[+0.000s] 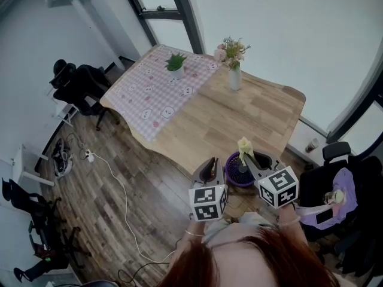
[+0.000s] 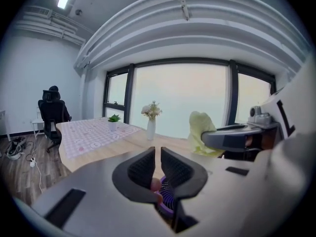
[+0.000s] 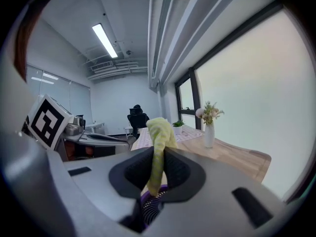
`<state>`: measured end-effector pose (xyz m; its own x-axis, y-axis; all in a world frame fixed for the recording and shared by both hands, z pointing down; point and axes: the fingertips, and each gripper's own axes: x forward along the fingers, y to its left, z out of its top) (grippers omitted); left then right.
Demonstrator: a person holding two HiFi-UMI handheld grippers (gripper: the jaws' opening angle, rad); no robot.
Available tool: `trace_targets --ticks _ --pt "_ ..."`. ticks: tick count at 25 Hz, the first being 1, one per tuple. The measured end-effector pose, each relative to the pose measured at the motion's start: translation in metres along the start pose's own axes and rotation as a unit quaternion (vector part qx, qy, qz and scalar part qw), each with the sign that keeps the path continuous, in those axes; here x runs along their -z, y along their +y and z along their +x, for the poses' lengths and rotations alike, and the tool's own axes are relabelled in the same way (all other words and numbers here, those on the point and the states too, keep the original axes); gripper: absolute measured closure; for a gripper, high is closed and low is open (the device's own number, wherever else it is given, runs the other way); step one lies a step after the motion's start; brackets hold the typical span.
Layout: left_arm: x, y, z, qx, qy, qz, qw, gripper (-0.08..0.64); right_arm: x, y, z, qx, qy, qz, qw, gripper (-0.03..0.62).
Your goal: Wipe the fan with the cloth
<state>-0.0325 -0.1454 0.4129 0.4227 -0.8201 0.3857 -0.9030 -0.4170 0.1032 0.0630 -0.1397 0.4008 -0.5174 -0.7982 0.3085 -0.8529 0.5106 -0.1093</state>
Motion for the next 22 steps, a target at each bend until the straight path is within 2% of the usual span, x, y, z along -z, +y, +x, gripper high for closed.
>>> trace_targets --ticks 8,14,22 --pt "-0.035 -0.007 -0.026 0.017 -0.059 0.019 0.9979 0.532 -0.03 0.011 -0.019 -0.001 -0.041 -0.011 0.999 0.549" --pt "-0.055 -0.01 -0.04 0.022 -0.093 0.032 0.9949 0.535 -0.046 0.026 -0.029 -0.033 -0.08 -0.034 0.996 0.549" --pt "-0.077 -0.013 -0.053 0.031 -0.117 0.029 0.9922 0.535 -0.066 0.037 -0.041 -0.066 -0.129 -0.035 0.989 0.549"
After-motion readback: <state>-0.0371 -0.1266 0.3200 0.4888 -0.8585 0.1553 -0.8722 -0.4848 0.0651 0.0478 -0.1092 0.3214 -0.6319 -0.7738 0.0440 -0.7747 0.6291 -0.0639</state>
